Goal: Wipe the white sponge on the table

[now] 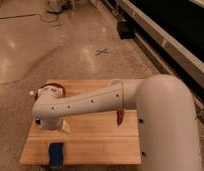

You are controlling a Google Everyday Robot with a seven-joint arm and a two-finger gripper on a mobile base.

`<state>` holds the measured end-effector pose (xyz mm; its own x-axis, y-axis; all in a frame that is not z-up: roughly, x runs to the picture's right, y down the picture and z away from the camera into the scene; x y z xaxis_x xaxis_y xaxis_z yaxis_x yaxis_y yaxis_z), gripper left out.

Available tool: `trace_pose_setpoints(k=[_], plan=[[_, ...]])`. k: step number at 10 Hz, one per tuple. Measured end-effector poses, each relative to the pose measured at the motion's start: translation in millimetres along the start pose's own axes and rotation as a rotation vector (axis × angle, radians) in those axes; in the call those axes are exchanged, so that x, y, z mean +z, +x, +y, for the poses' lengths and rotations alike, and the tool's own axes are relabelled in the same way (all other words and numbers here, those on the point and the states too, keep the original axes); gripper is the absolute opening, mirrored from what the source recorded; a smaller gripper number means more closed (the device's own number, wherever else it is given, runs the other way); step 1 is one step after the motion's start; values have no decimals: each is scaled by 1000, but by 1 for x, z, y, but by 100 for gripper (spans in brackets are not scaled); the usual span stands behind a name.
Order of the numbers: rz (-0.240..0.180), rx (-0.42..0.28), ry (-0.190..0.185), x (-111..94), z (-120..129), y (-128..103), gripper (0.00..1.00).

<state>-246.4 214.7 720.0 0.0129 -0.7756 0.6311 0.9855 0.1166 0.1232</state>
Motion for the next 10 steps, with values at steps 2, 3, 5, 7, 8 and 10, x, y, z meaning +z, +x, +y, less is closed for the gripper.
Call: trace_pose_setpoints(k=[2,3,5,7,8,10], plan=[[-12,-43,-28,17,-8,-18,80],[-26,-64,-46,31,-12,-30,80],[-38,-87,-70,48,-14,-42,80],[-52,-101,-83,62,-17,-53,80],[-55,-106,-86,67,-19,-56,80],[-60,-105,-88,77,-20,-59,80]])
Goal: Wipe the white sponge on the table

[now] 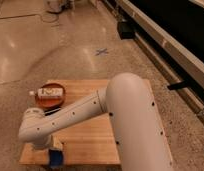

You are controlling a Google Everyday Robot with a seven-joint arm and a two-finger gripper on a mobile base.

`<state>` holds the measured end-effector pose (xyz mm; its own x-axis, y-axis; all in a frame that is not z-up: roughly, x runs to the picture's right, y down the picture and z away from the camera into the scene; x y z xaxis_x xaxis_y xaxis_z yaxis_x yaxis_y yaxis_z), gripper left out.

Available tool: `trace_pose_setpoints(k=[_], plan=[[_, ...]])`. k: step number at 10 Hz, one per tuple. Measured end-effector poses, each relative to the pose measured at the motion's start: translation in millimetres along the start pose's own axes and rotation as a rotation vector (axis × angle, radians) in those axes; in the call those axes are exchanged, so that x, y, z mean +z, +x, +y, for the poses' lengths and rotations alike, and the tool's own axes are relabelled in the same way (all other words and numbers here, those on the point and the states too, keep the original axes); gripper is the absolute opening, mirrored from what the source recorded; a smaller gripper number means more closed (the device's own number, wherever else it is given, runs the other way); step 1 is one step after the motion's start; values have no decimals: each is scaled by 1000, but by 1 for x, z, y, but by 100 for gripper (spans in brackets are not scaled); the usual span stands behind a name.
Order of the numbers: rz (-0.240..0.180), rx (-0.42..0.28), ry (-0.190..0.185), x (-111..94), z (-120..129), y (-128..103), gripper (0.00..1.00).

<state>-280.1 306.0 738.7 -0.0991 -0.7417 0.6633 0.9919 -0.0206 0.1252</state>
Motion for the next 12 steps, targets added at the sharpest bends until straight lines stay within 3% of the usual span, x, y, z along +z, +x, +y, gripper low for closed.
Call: trace_pose_setpoints(k=[7,9,12], plan=[[-3,38,-10,14,12,6,79],[-1,41,-12,14,14,7,65],[3,40,-14,15,15,8,36]])
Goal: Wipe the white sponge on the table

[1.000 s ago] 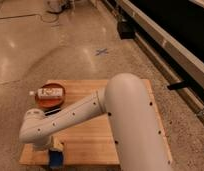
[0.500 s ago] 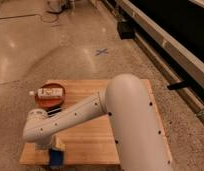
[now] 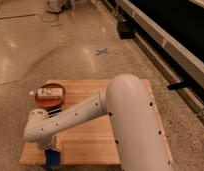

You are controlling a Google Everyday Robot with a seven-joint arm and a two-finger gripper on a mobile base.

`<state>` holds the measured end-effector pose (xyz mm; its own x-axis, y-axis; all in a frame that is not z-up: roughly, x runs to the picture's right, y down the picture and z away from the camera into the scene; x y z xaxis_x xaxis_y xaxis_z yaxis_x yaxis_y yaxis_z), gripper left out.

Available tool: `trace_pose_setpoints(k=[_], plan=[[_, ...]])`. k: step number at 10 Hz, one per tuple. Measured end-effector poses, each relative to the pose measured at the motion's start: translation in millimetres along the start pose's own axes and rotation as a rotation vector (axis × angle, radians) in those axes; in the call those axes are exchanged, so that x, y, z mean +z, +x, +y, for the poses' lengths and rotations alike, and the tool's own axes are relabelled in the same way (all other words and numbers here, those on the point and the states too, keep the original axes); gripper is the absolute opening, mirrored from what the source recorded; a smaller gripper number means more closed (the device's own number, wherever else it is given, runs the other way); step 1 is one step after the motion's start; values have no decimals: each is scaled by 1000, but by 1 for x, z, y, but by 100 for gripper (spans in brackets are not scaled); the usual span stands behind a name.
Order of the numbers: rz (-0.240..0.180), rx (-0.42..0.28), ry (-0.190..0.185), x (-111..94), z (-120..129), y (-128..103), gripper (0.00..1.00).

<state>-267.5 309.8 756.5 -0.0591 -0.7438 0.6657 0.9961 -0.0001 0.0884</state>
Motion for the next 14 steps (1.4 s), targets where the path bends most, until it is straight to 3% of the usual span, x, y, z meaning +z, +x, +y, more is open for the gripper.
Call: trace_pose_setpoints(k=[1,4,11,14], plan=[[4,-4,0,-1,0,1,21],[24,-5,-8,-8,8,8,1],[99,112,-55,-8,73,45,0],[113,157,-87,-6,109,46,0]])
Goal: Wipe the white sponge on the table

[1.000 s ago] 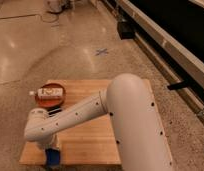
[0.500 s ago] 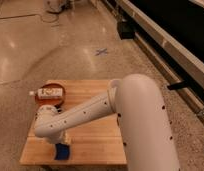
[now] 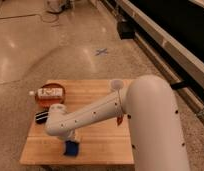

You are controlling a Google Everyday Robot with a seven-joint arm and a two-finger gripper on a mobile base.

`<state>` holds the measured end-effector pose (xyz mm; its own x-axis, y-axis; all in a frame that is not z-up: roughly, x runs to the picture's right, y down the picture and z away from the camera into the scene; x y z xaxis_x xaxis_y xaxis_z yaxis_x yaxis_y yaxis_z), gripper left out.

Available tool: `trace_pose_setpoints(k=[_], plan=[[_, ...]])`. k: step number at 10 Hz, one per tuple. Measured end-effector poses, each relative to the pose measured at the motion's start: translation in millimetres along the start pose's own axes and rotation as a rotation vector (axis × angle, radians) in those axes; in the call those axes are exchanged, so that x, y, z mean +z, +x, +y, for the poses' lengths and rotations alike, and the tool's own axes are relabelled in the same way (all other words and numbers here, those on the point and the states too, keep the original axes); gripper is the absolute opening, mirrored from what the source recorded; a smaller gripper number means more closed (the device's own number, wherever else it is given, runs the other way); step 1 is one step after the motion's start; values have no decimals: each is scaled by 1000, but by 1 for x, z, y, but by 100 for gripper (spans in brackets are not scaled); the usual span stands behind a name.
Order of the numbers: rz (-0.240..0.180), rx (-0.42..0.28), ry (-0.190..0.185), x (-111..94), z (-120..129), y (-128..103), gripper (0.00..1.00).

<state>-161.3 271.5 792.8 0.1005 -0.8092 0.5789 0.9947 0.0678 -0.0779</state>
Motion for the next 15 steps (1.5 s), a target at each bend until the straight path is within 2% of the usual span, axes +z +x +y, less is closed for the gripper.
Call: trace_pose_setpoints(k=[3,5,9,11,15], plan=[[2,46,-16,3,29,-3,0],[-6,47,-11,0,38,-18,0],[-13,6,60,-18,14,-45,0],[-13,-36,100,-27,-11,-56,0],[3,-80,134,-30,-45,-51,0]])
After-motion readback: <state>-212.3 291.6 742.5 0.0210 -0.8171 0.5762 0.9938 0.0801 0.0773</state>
